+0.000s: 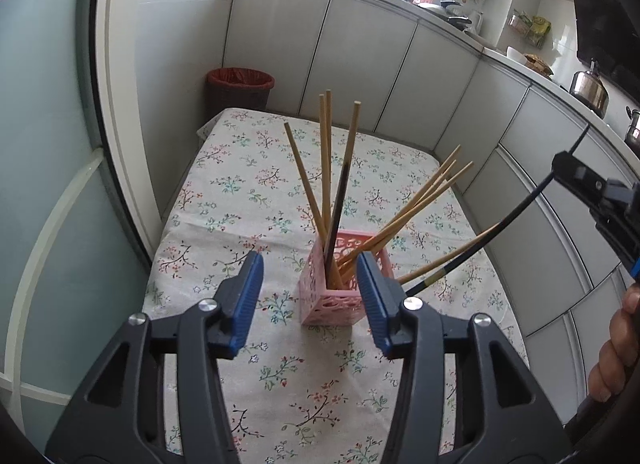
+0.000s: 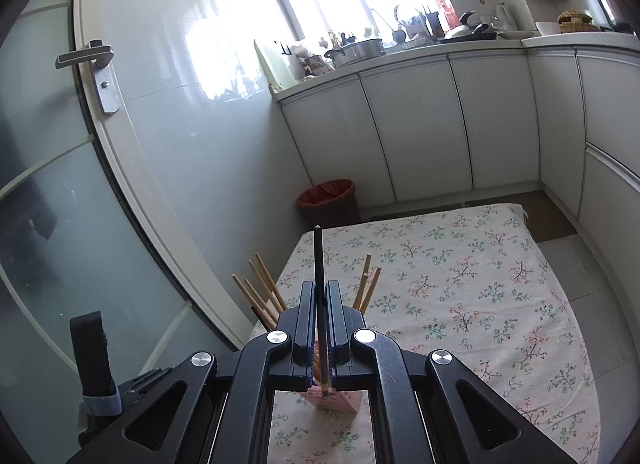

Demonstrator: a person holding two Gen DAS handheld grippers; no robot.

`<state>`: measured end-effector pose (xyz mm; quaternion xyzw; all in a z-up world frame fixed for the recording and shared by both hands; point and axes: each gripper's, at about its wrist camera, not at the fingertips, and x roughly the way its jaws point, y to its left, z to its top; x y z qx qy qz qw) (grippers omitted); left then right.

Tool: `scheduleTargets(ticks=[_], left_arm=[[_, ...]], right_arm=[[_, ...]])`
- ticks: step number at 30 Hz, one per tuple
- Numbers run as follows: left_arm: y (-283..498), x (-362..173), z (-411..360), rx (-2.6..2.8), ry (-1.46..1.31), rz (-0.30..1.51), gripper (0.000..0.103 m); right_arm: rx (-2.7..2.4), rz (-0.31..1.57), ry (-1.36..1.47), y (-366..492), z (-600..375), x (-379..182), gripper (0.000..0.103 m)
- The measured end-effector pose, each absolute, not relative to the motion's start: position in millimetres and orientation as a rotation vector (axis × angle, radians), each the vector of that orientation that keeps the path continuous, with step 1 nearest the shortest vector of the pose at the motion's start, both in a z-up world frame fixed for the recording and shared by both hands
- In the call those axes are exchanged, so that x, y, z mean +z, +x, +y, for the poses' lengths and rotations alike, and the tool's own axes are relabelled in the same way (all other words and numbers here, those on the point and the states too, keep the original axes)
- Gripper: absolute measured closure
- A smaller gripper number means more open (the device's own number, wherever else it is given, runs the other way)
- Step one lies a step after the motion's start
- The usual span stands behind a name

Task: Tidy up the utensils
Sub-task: 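Lower the right tool's black chopstick into the basket and open the right tool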

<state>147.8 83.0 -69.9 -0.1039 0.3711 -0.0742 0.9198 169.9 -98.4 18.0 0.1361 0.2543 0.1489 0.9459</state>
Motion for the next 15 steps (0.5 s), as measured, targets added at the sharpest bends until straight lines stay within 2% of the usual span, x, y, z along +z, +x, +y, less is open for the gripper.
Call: scheduleTargets(ticks=[6, 15], left_arm=[[147, -79, 91, -0.145, -0.218, 0.813, 0.052], [150, -87, 93, -0.139, -0.236, 0.858, 0.033]], right_arm=[[0.280, 0.498, 0.295, 186, -90, 7, 0.098], [0.237, 0.524, 0.262, 204, -79, -14, 0.098]])
